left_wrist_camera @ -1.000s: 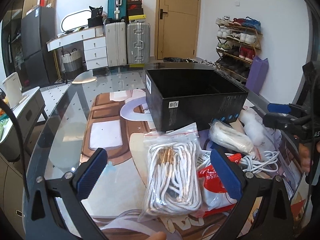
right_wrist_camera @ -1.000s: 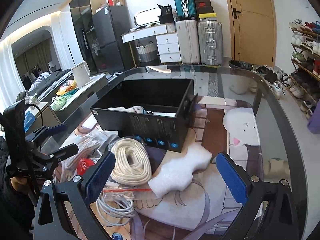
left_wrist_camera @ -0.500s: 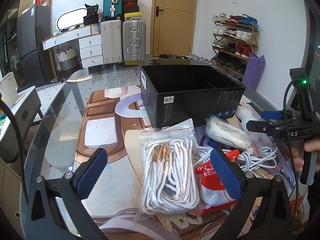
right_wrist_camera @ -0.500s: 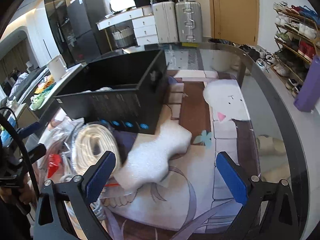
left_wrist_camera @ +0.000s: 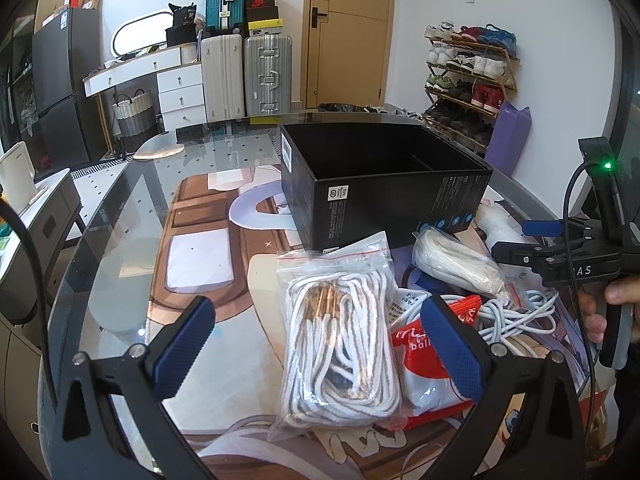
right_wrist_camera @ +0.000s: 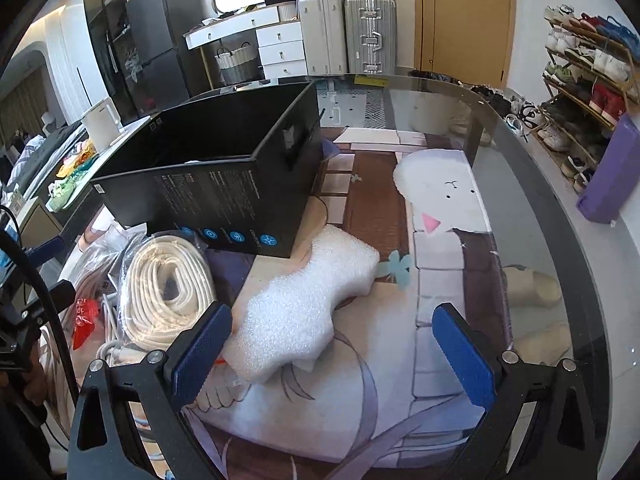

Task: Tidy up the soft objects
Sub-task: 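Grasp the white foam piece with the right gripper, then grasp the bag of white cords with the left gripper while the right holds foam, then carry the cord bag and foam over the black box with both tools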

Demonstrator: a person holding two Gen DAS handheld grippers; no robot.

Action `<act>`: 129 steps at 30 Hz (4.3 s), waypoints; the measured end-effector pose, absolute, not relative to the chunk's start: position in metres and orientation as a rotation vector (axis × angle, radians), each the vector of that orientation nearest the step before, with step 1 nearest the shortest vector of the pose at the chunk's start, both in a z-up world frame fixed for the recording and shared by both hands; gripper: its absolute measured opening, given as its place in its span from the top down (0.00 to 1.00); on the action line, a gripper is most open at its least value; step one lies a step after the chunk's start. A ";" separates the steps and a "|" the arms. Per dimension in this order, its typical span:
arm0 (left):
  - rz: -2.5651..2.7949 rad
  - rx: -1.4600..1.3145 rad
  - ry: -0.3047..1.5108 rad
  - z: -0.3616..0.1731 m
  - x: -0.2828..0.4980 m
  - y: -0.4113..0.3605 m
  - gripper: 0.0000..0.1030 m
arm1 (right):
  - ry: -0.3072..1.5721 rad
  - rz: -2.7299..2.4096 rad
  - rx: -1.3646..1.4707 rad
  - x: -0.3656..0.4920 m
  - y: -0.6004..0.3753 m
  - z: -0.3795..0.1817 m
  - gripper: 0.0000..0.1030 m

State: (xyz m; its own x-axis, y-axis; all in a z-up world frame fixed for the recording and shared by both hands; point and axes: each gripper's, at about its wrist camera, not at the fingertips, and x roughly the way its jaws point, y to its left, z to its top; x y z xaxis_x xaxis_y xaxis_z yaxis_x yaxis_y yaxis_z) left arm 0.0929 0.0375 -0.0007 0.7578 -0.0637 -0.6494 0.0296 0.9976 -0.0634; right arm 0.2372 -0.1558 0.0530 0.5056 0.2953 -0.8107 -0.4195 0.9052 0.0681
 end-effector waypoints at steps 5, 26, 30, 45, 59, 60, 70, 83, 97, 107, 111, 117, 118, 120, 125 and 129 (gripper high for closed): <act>-0.051 -0.051 0.713 -0.002 0.093 0.038 0.00 | 0.948 0.454 -0.146 0.237 -0.150 0.051 0.15; -0.051 -0.061 0.731 -0.006 0.096 0.039 0.00 | 0.813 0.520 -0.160 0.218 -0.149 0.084 0.61; -0.053 -0.077 0.743 -0.008 0.097 0.042 0.00 | 0.756 0.542 -0.117 0.212 -0.156 0.100 0.61; -0.088 -0.161 0.832 -0.018 0.104 0.049 0.27 | 0.647 0.604 -0.100 0.193 -0.155 0.127 0.61; -0.123 -0.137 0.811 -0.012 0.098 0.040 0.60 | 0.630 0.622 -0.095 0.189 -0.152 0.130 0.61; -0.122 -0.137 0.804 -0.011 0.098 0.041 0.61 | 0.628 0.621 -0.095 0.189 -0.152 0.130 0.61; -0.121 -0.139 0.767 -0.004 0.092 0.041 0.64 | 0.620 0.635 -0.088 0.189 -0.151 0.133 0.61; -0.110 -0.159 0.689 0.026 0.083 0.045 0.64 | 0.617 0.657 -0.079 0.189 -0.148 0.129 0.61; -0.099 -0.144 0.618 0.058 0.098 0.039 0.63 | 0.599 0.718 -0.081 0.186 -0.138 0.136 0.61; -0.102 -0.122 0.594 0.073 0.126 0.030 0.63 | 0.593 0.763 -0.083 0.197 -0.134 0.149 0.61; -0.104 -0.109 0.592 0.073 0.138 0.026 0.63 | 0.584 0.784 -0.085 0.203 -0.130 0.156 0.61; -0.109 -0.109 0.620 0.064 0.156 0.019 0.63 | 0.600 0.804 -0.087 0.218 -0.119 0.155 0.62; -0.108 -0.110 0.624 0.063 0.158 0.019 0.63 | 0.601 0.808 -0.090 0.221 -0.116 0.155 0.61; -0.104 -0.113 0.628 0.061 0.161 0.019 0.63 | 0.603 0.815 -0.095 0.223 -0.113 0.155 0.61; -0.094 -0.130 0.628 0.060 0.173 0.020 0.63 | 0.624 0.816 -0.105 0.234 -0.104 0.152 0.62; -0.088 -0.147 0.626 0.059 0.184 0.021 0.63 | 0.646 0.805 -0.114 0.246 -0.099 0.144 0.62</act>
